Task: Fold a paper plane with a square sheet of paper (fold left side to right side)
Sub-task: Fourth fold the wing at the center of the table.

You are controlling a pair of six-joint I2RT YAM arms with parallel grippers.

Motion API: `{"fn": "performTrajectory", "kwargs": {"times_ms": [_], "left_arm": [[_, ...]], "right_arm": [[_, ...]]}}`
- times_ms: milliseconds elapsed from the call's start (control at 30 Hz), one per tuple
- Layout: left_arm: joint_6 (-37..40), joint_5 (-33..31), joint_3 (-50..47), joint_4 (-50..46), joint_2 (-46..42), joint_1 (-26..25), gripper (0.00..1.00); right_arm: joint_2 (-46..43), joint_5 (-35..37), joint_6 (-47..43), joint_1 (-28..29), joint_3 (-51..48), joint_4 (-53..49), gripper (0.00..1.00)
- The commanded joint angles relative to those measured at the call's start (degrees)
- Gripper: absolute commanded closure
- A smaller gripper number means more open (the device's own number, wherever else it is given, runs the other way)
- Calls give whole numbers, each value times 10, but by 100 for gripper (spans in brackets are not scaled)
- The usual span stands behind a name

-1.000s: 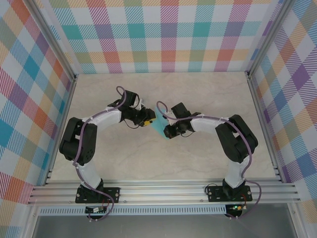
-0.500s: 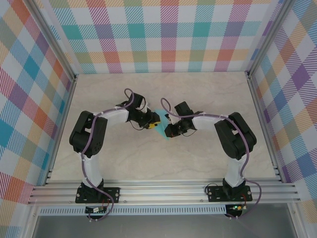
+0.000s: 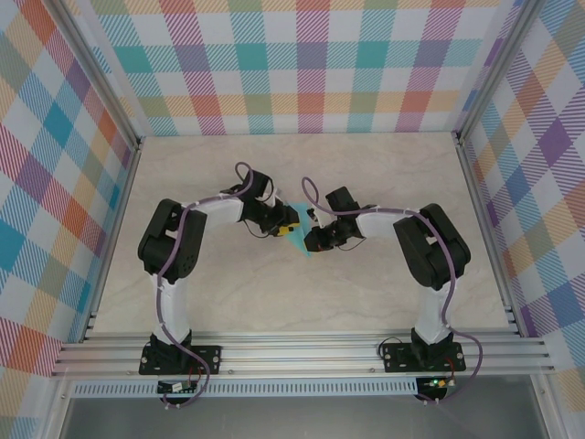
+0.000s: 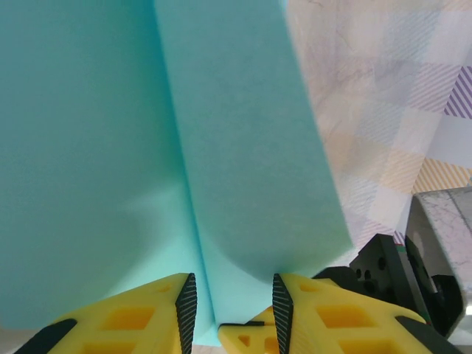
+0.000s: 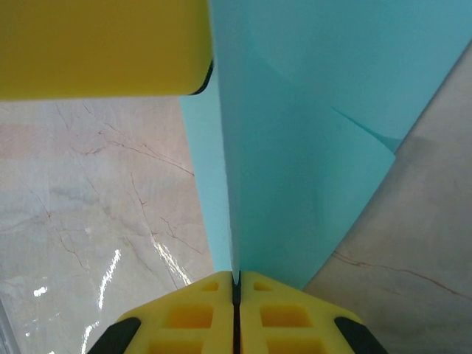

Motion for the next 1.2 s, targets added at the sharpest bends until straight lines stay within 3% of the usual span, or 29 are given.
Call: {"fn": "performTrajectory", "kwargs": {"times_ms": [0,233,900,1167], "left_arm": [[10,15,18,0,14,-9,65],[11,8,24,-2,30,-9,65],[11,-11,26,-7,46,-9,63],[12,-12,25,-9,47,-9,63]], "right_arm": [[10,-19,3,-4,-1,9,93],[16,-31,6,-10,-1,11,92],[0,-46,15,-18,0,18,77],[-51,-96,47,-57,-26,55,64]]}}
